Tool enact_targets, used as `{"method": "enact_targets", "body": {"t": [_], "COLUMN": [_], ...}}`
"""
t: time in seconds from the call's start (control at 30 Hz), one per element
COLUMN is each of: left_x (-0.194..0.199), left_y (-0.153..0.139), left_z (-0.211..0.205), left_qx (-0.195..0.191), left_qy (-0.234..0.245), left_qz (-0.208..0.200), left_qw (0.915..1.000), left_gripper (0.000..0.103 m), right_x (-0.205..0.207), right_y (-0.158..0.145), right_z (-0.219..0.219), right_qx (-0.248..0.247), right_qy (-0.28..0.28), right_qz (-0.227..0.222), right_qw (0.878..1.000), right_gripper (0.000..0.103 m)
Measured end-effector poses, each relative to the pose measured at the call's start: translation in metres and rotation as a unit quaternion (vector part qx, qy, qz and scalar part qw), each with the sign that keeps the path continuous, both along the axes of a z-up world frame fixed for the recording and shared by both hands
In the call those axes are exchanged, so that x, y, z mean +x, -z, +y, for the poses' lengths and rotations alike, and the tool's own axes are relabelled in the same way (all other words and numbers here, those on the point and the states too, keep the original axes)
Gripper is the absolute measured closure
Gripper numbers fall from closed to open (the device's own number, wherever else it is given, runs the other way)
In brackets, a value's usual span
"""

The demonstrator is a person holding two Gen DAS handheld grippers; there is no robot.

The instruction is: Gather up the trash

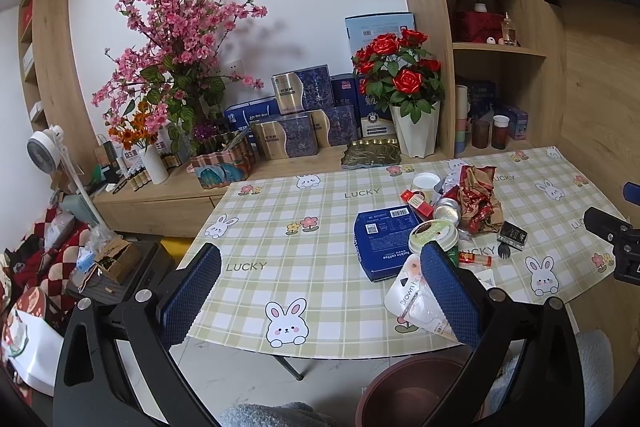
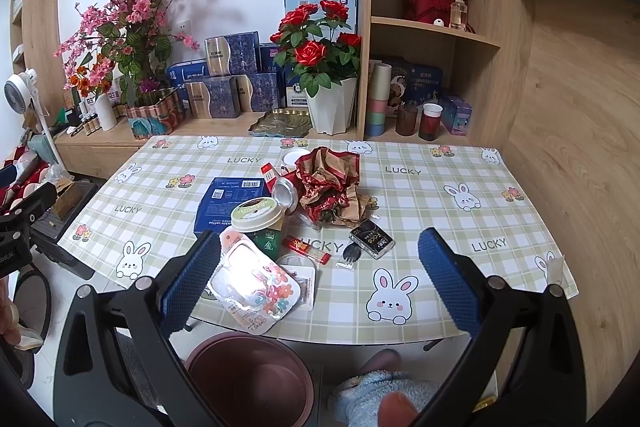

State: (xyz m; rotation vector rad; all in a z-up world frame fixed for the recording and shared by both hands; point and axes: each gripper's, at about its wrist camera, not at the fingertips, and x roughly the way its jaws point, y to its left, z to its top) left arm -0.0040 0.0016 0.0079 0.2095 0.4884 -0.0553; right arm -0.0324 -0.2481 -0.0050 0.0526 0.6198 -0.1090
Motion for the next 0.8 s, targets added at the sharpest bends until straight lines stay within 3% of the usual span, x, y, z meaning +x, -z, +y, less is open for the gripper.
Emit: {"method": "enact_targets", "body": {"t": [0.37, 0.47, 0.8], "left_x": [-0.001, 0.000, 0.015], "left_y": [0.007, 0.012, 0.029], "left_z": [-0.007, -0.008, -0.007], "left_qx": [0.002, 0.003, 0.018], "left_qy": [0.003, 0.004, 0.016], "left_qz": [0.002, 0.005, 0.018], "left_qw": [1.0000, 1.0000, 0.9996], "left_gripper": [0.005, 0.005, 0.005], "right_x": [0.003, -0.005, 0.007], "right_y": [0.000, 0.018, 0.032], "right_z": [-0.001, -0.004, -0.008], "right_qx": [0.010, 0.021, 0.030], "right_qy": [0.004, 0.006, -0.017], "right_qz": [0.003, 0.008, 0.028], "right_qw": [1.000, 1.000, 0.999], "right_gripper": [0.006, 0.006, 0.006]}}
